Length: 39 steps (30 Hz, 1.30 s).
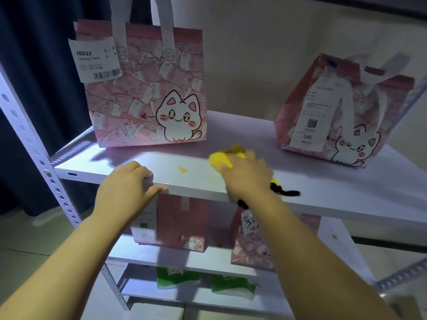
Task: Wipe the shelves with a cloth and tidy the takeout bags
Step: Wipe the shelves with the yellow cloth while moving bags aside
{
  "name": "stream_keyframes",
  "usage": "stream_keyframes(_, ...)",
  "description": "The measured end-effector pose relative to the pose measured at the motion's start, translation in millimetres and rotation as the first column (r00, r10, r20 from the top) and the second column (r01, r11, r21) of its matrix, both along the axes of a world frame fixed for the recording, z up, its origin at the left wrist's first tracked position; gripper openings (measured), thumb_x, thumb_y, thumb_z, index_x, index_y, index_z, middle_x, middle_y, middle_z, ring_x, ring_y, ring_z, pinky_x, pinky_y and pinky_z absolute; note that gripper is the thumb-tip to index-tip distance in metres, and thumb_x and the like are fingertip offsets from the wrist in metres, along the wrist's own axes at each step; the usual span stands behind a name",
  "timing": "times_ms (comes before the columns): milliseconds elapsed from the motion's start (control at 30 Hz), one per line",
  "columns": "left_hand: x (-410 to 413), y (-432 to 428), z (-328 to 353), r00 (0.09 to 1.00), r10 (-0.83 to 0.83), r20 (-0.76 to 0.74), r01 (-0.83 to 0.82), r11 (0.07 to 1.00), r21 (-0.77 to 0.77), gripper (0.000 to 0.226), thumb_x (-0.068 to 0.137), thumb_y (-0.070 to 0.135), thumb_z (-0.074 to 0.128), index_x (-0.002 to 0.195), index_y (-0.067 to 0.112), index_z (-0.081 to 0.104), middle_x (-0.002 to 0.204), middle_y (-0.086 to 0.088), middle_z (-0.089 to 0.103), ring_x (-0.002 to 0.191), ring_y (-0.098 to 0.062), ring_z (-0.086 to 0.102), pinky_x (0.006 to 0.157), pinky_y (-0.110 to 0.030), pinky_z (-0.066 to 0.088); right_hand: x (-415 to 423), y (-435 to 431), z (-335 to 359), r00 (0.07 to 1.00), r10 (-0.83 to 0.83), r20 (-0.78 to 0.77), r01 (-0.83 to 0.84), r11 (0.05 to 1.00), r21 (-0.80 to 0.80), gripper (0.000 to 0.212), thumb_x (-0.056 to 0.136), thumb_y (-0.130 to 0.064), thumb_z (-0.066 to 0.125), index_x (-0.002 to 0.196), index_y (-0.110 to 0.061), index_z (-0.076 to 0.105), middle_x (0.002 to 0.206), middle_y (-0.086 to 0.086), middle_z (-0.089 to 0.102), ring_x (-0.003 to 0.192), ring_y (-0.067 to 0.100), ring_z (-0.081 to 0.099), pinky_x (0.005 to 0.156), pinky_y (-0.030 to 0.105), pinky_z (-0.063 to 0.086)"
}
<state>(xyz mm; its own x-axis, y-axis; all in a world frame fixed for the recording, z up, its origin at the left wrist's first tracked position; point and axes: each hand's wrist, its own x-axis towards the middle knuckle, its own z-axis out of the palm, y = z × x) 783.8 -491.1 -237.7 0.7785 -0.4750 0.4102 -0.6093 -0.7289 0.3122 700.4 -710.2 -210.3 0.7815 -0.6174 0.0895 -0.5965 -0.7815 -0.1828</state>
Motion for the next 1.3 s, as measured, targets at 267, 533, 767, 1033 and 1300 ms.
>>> stream_keyframes(267, 3, 4, 0, 0.999, 0.007, -0.037, -0.009, 0.999, -0.043, 0.047, 0.073, 0.053, 0.067, 0.098, 0.014, 0.068, 0.097, -0.001, 0.063, 0.092, -0.023, 0.057, 0.066, -0.031, 0.042, -35, -8, -4, 0.95, 0.307, 0.065, -0.308, 0.951, 0.021, 0.045, 0.089, -0.055, 0.038, 0.133, -0.048, 0.039, 0.14, -0.002, 0.039, 0.121, 0.027, 0.038, 0.096, 0.041, 0.032)
stream_keyframes(533, 5, 6, -3, 1.0, -0.008, -0.005, 0.008, 0.998, -0.068, 0.042, 0.077, 0.05, 0.066, 0.102, 0.017, 0.068, 0.1, 0.001, 0.063, 0.093, -0.021, 0.056, 0.063, -0.027, 0.035, -12, -3, -8, 0.999, -0.021, 0.04, 0.022, 0.999, -0.037, 0.041, 0.091, -0.045, 0.034, 0.131, -0.038, 0.042, 0.135, 0.003, 0.035, 0.111, 0.034, 0.038, 0.08, 0.044, 0.027)
stream_keyframes(767, 3, 5, -4, 1.0, -0.009, -0.011, 0.008, 0.997, -0.081, 0.041, 0.077, 0.048, 0.068, 0.102, 0.015, 0.068, 0.101, -0.001, 0.063, 0.094, -0.022, 0.057, 0.066, -0.027, 0.037, 33, 61, -11, 0.983, 0.185, 0.003, -0.184, 0.979, -0.087, 0.041, 0.092, -0.047, 0.032, 0.13, -0.034, 0.042, 0.137, 0.005, 0.031, 0.113, 0.035, 0.035, 0.085, 0.049, 0.029)
stream_keyframes(1033, 2, 1, -1, 0.999, -0.035, -0.03, 0.034, 0.998, -0.045, 0.039, 0.077, 0.046, 0.068, 0.094, 0.012, 0.068, 0.095, -0.005, 0.061, 0.092, -0.027, 0.055, 0.066, -0.03, 0.037, -3, 42, -6, 0.932, 0.359, 0.059, -0.356, 0.933, -0.048, 0.042, 0.092, -0.052, 0.036, 0.132, -0.042, 0.042, 0.133, 0.001, 0.038, 0.113, 0.031, 0.037, 0.091, 0.045, 0.031)
stream_keyframes(1300, -18, -25, 7, 0.989, -0.142, -0.05, 0.14, 0.989, -0.045, 0.03, 0.083, 0.046, 0.061, 0.077, 0.017, 0.063, 0.102, -0.003, 0.059, 0.094, -0.027, 0.051, 0.081, -0.041, 0.043, -95, -72, 0, 0.976, -0.211, 0.045, 0.21, 0.978, 0.019, 0.045, 0.09, -0.056, 0.036, 0.131, -0.041, 0.038, 0.13, 0.009, 0.042, 0.114, 0.034, 0.04, 0.091, 0.048, 0.035)
